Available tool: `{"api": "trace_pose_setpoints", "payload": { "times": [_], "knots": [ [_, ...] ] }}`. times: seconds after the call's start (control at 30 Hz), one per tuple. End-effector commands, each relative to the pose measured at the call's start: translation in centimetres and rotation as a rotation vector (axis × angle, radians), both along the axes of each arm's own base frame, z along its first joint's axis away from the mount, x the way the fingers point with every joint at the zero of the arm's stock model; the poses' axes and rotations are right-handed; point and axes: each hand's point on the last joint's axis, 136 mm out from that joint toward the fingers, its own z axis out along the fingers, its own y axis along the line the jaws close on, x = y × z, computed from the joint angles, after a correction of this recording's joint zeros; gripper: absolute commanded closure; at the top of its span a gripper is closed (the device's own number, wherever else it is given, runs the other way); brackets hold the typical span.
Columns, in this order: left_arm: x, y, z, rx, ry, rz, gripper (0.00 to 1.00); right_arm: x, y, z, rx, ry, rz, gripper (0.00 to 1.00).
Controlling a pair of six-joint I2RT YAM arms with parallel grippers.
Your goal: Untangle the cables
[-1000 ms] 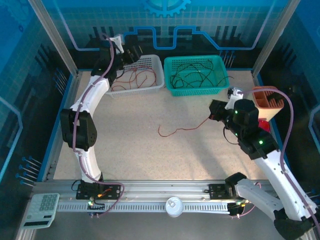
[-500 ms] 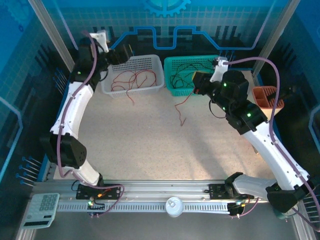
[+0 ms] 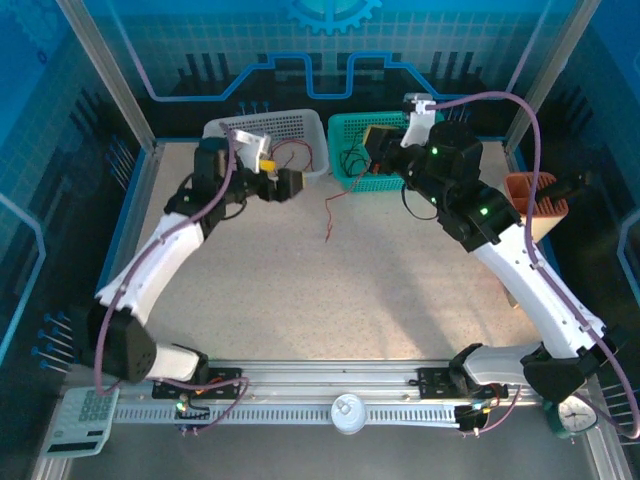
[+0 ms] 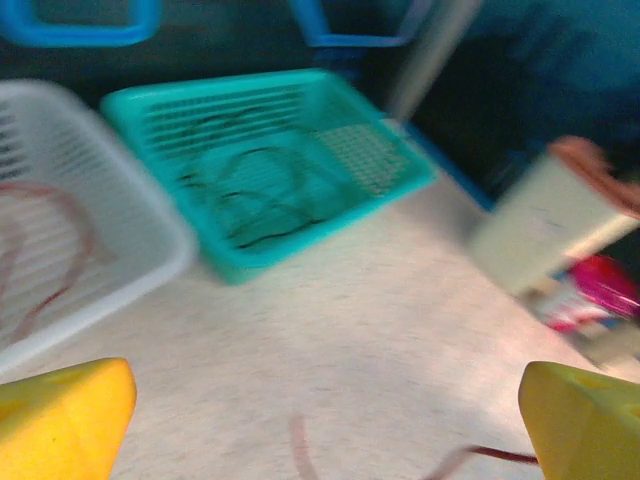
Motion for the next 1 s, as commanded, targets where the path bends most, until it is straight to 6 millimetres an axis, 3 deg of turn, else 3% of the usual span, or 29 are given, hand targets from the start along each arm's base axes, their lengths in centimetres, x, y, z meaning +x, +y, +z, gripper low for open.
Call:
{"api": "trace_pose_setpoints", "payload": {
  "times": [0.0, 0.23, 0.47, 0.53, 0.6, 0.67, 0.7, 0.8, 0.83, 0.9, 0.97],
  "knots": [
    [-4.6, -3.7, 5.9, -0.039, -0.290, -0.208, 0.01, -0.8, 1.4, 2.8, 0.024, -0.064, 0.057, 1.00],
    [-6.3, -5.8, 5.9, -0.088, -0.320, -0.294, 0.01, -1.6, 3.9, 4.5, 0.018, -0.098, 0.119, 1.00],
    [-6.9, -7.9, 5.2, -0.103, -0.281, -0.381, 0.02, -2.3, 4.5, 5.3, 0.026, -0.112, 0.141, 1.00],
    [-6.5, -8.3, 4.7, -0.102, -0.263, -0.383, 0.20, -2.4, 4.4, 5.4, 0.032, -0.112, 0.140, 1.00],
    [-6.0, -8.5, 4.2, -0.105, -0.246, -0.378, 0.53, -2.5, 4.3, 5.5, 0.036, -0.115, 0.141, 1.00],
    [-5.5, -8.7, 4.2, -0.107, -0.242, -0.375, 0.77, -2.7, 4.0, 5.5, 0.036, -0.120, 0.131, 1.00],
    [-5.2, -8.8, 4.4, -0.107, -0.241, -0.368, 0.96, -2.8, 3.8, 5.5, 0.036, -0.121, 0.129, 1.00],
    [-3.4, -8.6, 5.7, -0.100, -0.267, -0.306, 1.00, -2.9, 3.1, 5.2, 0.031, -0.120, 0.114, 1.00],
    [-2.7, -8.4, 6.3, -0.098, -0.279, -0.278, 1.00, -2.9, 2.8, 5.0, 0.029, -0.114, 0.109, 0.89],
    [-0.7, -7.7, 7.8, -0.094, -0.309, -0.215, 1.00, -2.9, 1.9, 4.2, 0.026, -0.099, 0.088, 0.53],
    [1.7, -6.6, 9.9, -0.091, -0.342, -0.149, 1.00, -3.0, 0.6, 3.1, 0.023, -0.075, 0.059, 0.31]
  ]
}}
